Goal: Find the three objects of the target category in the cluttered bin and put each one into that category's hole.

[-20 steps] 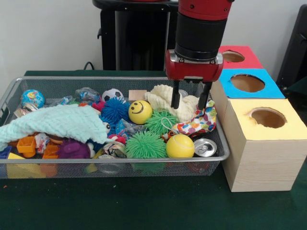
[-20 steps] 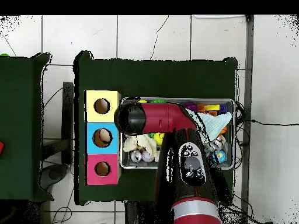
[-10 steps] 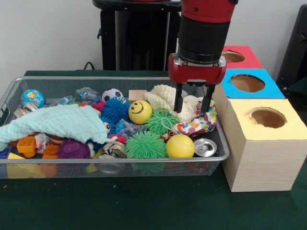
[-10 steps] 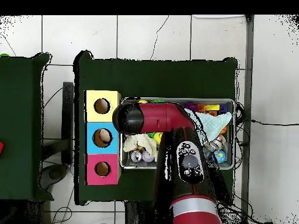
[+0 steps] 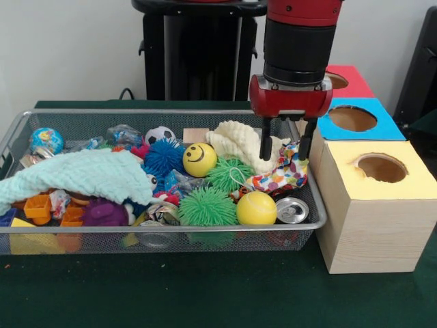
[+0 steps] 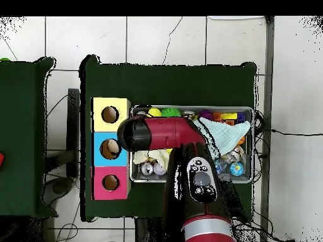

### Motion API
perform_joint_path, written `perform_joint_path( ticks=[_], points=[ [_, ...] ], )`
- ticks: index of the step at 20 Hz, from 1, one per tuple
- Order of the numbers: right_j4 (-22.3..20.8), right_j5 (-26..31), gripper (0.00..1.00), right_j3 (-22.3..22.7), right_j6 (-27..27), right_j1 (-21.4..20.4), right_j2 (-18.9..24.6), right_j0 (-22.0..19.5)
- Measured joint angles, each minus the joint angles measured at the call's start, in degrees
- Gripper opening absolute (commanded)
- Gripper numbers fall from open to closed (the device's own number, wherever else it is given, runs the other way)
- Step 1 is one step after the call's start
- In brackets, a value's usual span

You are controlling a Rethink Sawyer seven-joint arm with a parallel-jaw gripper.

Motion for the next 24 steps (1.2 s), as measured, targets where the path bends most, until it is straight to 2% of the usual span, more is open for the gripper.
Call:
perform_joint_path(
  ticks=[14, 24],
  points=[
    [0.0, -1.4, 1.00, 4.8, 0.0, -0.5, 0.0, 1.6],
    [0.0, -2.4, 1.00, 6.0, 0.0, 0.5, 0.2, 1.7]
  ],
)
